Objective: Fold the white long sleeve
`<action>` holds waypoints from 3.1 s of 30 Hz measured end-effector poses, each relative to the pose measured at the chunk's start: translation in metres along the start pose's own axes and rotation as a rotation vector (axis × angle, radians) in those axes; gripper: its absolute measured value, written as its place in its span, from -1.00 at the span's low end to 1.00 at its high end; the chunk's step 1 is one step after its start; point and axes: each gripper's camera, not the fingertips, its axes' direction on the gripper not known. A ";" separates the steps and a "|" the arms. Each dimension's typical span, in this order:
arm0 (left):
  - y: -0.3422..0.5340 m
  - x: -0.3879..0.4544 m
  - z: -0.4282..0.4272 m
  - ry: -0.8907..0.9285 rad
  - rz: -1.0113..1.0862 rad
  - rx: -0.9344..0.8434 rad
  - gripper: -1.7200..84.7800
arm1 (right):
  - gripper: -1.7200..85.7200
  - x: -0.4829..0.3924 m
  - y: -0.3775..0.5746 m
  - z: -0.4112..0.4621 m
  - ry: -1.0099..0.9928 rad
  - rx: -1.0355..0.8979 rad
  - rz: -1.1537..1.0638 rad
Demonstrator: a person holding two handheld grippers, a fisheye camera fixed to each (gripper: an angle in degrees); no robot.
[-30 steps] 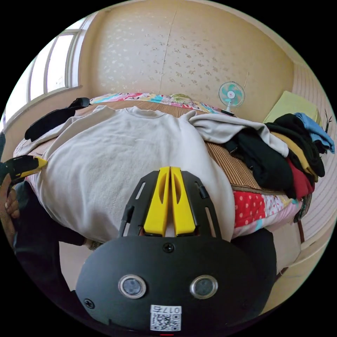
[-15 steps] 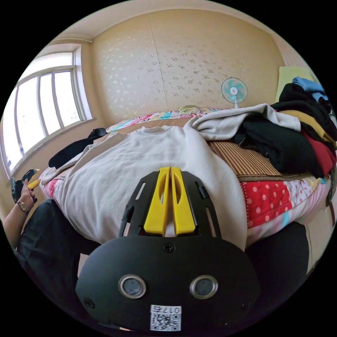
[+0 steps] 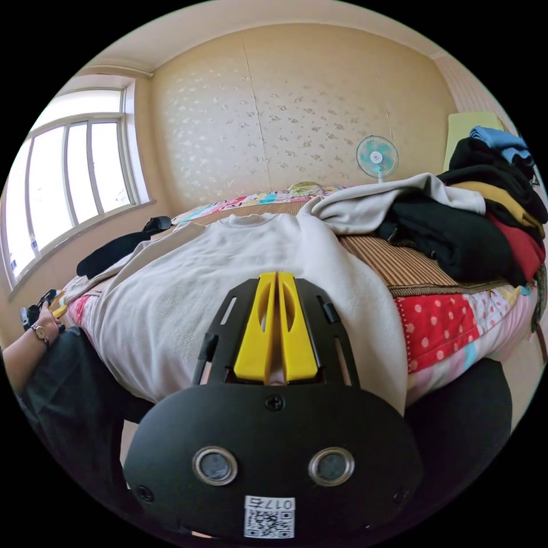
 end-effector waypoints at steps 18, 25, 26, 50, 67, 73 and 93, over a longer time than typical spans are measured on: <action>0.127 0.334 0.058 0.642 0.658 -0.176 -0.87 | -0.95 -0.026 -0.002 -0.006 0.050 0.016 -0.027; 0.383 0.411 0.199 0.532 0.917 -0.801 -0.86 | -0.95 -0.032 -0.012 -0.011 0.022 0.019 -0.010; 0.418 0.395 0.211 0.496 0.952 -0.888 -0.86 | -0.94 -0.033 -0.014 -0.012 0.016 0.019 -0.006; 0.335 0.141 0.185 0.472 0.665 -0.927 -0.98 | -0.92 -0.015 -0.182 -0.076 0.302 -0.089 0.100; 0.290 0.128 0.191 0.485 0.685 -0.899 -0.98 | -0.88 0.159 -0.384 -0.055 0.407 -0.610 -0.220; 0.275 0.125 0.193 0.489 0.683 -0.897 -0.98 | -0.90 0.220 -0.488 -0.220 -0.475 -0.126 0.258; 0.240 0.123 0.196 0.508 0.680 -0.903 -0.98 | -0.86 0.033 -0.513 -0.116 -0.845 -0.167 0.388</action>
